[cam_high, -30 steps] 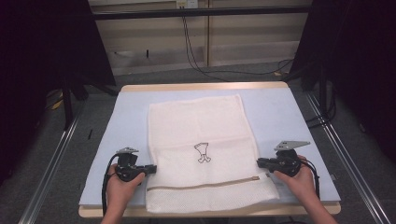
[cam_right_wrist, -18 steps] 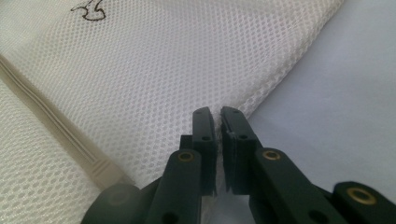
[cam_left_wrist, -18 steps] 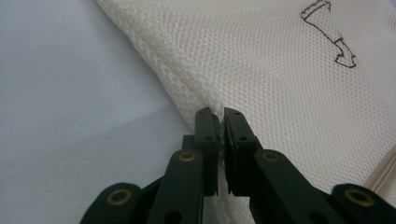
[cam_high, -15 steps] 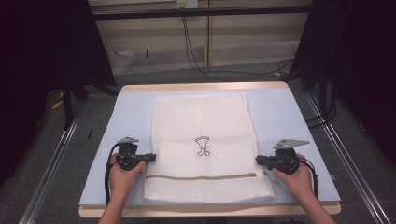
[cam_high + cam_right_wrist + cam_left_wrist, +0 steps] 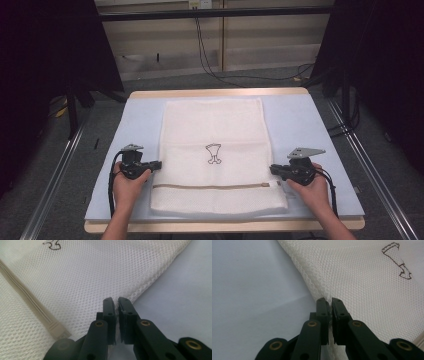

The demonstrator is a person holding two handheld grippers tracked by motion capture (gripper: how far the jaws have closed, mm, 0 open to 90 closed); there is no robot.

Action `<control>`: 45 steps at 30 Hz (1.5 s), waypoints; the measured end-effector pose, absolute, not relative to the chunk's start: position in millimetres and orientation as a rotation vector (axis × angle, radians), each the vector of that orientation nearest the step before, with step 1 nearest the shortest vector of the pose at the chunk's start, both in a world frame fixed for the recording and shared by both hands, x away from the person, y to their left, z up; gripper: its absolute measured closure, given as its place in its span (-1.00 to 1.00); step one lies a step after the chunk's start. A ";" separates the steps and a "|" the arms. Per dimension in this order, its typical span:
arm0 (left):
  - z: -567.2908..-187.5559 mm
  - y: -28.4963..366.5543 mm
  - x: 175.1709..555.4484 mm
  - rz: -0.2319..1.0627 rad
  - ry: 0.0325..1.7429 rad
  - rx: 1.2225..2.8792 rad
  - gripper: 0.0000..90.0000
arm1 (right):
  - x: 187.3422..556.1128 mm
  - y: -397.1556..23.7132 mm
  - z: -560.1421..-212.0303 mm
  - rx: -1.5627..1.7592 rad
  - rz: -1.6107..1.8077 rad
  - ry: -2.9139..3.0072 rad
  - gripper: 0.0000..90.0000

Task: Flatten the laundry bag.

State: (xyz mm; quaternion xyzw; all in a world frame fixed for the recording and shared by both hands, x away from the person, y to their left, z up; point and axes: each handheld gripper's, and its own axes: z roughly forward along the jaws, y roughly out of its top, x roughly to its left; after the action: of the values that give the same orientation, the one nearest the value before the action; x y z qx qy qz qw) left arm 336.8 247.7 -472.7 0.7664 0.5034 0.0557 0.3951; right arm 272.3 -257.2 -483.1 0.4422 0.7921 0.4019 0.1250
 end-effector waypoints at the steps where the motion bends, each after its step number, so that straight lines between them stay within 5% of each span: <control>1: -471.8 248.6 337.3 0.146 1.273 1.947 0.90 | 273.5 -255.8 -482.7 1.297 1.186 2.296 0.87; 28: -469.4 262.7 338.9 0.172 1.297 1.928 0.87 | 271.5 -239.6 -482.8 1.230 1.202 2.315 0.81; 34: -456.0 260.5 336.9 0.238 1.295 1.900 0.42 | 258.8 -251.0 -478.6 1.197 1.221 2.247 0.54; 45: -450.7 234.5 334.1 0.177 1.186 1.924 -0.09 | 238.5 -260.0 -475.0 1.071 1.318 2.236 0.74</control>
State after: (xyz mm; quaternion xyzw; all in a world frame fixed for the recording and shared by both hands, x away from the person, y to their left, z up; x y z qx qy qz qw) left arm 334.1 234.5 -450.7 0.7689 0.4738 0.0705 0.4235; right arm 238.5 -260.0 -475.0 0.3762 0.7853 0.4629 0.1661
